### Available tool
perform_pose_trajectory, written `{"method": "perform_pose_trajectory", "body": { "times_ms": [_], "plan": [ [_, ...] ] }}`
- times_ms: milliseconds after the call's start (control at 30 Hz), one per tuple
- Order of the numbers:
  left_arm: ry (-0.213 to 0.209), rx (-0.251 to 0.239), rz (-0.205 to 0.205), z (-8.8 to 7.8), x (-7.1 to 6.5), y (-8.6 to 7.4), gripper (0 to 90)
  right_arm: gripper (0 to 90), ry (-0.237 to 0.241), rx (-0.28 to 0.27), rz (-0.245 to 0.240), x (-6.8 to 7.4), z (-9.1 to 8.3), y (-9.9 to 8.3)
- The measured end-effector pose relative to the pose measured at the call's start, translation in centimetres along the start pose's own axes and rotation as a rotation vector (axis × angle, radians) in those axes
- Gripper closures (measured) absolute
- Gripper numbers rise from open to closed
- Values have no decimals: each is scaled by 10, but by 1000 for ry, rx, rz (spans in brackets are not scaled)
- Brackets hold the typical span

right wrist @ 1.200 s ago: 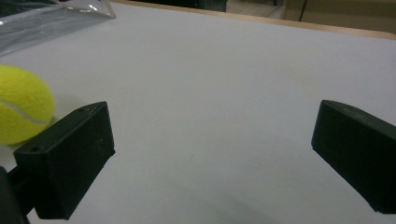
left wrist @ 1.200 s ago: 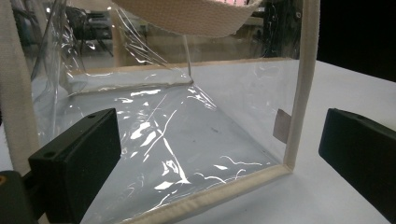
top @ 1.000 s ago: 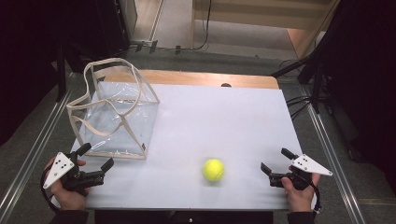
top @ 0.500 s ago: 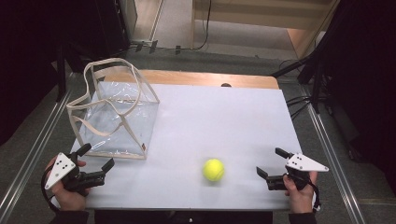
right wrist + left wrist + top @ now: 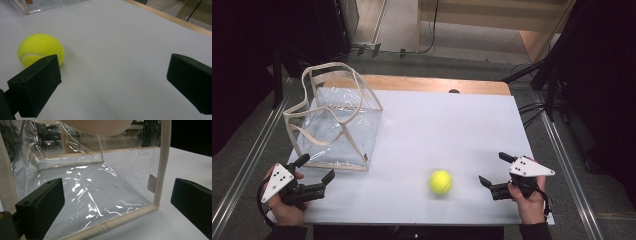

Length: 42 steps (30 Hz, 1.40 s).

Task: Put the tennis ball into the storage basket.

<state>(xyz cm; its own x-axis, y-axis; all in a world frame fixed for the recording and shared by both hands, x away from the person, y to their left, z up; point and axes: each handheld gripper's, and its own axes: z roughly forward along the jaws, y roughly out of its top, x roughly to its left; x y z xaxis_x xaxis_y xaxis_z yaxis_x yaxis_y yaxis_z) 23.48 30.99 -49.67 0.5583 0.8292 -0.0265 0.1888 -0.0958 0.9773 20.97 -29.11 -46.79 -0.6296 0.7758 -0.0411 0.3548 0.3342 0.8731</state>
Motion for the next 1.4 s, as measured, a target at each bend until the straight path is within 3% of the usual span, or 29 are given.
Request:
{"method": "perform_pose_trajectory", "body": {
  "times_ms": [267,367,533,1033,1400],
  "plan": [
    [-3,2,0,0,0,0,0,0,63,52,-39,-2,6,15],
    [-15,5,1,1,0,0,0,0,47,57,-46,-1,7,19],
    [-16,4,6,1,-1,0,0,0,72,97,-74,0,9,25],
    [-7,8,8,2,-1,0,0,0,128,200,-140,14,28,40],
    [-15,3,17,2,-2,0,0,0,184,239,-187,28,42,52]
  ]
}}
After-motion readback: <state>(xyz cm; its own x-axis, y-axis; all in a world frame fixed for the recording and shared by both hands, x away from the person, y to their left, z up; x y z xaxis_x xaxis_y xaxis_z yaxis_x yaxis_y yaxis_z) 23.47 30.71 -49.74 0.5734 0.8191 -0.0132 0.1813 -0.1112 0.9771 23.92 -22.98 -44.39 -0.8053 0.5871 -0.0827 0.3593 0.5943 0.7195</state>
